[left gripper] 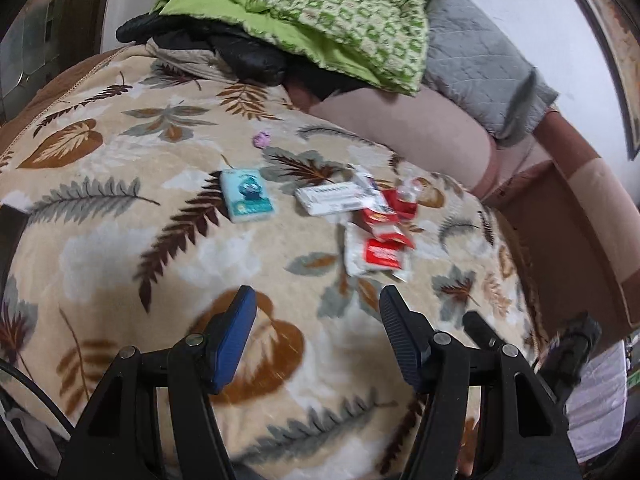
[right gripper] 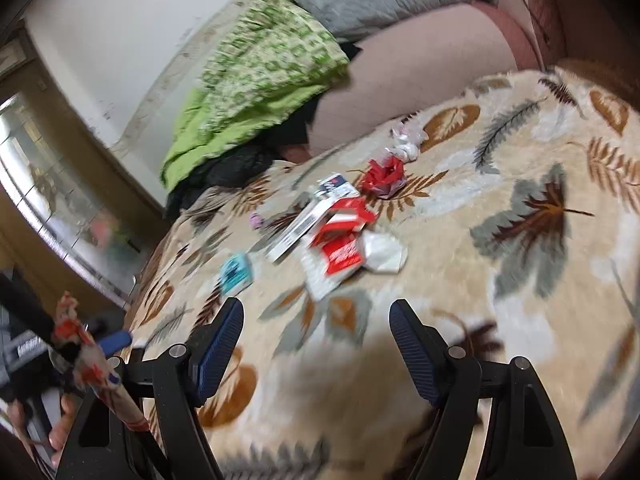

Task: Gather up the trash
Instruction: 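Move both open tools back over the remaining items on the bed, then grasp the red-and-white package with the right tool while the left tool grasps the teal tissue pack, then carry the red-and-white package and teal tissue pack with both tools over the red wastebasket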

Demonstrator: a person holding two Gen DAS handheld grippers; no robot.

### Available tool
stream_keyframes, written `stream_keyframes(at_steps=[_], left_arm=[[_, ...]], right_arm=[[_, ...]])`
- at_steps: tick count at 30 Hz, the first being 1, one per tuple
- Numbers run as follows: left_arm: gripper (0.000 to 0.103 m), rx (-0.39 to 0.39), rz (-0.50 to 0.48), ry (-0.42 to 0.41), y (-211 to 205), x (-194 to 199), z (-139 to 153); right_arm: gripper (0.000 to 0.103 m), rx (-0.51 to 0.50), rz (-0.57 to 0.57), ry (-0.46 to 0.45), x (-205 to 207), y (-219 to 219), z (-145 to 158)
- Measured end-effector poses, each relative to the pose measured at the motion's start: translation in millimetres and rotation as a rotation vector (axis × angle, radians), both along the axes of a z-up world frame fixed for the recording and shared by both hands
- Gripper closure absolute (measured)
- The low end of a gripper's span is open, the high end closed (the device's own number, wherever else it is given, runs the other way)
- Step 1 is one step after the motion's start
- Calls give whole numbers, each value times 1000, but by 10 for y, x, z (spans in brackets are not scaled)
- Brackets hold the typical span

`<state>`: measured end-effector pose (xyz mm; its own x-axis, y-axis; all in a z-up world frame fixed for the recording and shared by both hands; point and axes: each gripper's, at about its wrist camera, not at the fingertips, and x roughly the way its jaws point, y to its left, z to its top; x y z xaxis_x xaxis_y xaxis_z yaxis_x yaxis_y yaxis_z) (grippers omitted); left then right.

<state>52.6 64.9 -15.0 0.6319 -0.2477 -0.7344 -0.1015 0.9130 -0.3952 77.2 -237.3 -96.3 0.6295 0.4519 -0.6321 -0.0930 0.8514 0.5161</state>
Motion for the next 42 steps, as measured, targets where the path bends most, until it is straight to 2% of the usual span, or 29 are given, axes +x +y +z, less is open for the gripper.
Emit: stream_keyframes(at_steps=[3,6,12,14,15,16,20,24,25,27,30,32,33,35,38,40,42], left_arm=[[40,-2,11,34,116,266,-108],[40,-38,-2,81,194,545,-257],[40,-85,-12,154,321,983,-575],[40,-108,-16,163,385,1125,-659],[40,-105,-23,175,401,1199,-708],[40,-107,-33,204,430,1304,-789],[40,-126,3,256,559,1555,-1012],[40,-81,9,269,546,1780,-1127],[40,-62,9,290,521,1847,-1177],[40,-27,10,326,482,1949,-1258],[41,18,29,306,439,2019,-1252],[62,92,42,302,403,2036,-1250],[62,112,42,300,396,2029,-1253],[71,111,50,291,399,1960,-1215],[73,62,51,265,409,1767,-1068],[73,19,26,218,336,1542,-845],[73,8,-13,166,183,1333,-625]], right_arm=[[23,15,31,24,455,43,-72],[23,77,58,80,932,68,-159],[23,81,57,194,1702,89,-428],[30,72,52,245,1854,94,-591],[43,89,54,273,1885,95,-671],[51,112,70,298,1893,112,-739],[53,92,71,298,1778,169,-799],[62,86,69,271,1665,191,-748],[67,97,64,257,1617,173,-699],[70,94,61,224,1543,161,-591],[71,41,63,151,1344,170,-379],[71,11,49,101,1175,148,-251],[71,0,41,76,1084,127,-184],[71,8,21,36,906,53,-68],[71,48,-28,-3,600,-88,102],[71,87,-62,-32,302,-188,240],[71,106,-94,-65,14,-262,375]])
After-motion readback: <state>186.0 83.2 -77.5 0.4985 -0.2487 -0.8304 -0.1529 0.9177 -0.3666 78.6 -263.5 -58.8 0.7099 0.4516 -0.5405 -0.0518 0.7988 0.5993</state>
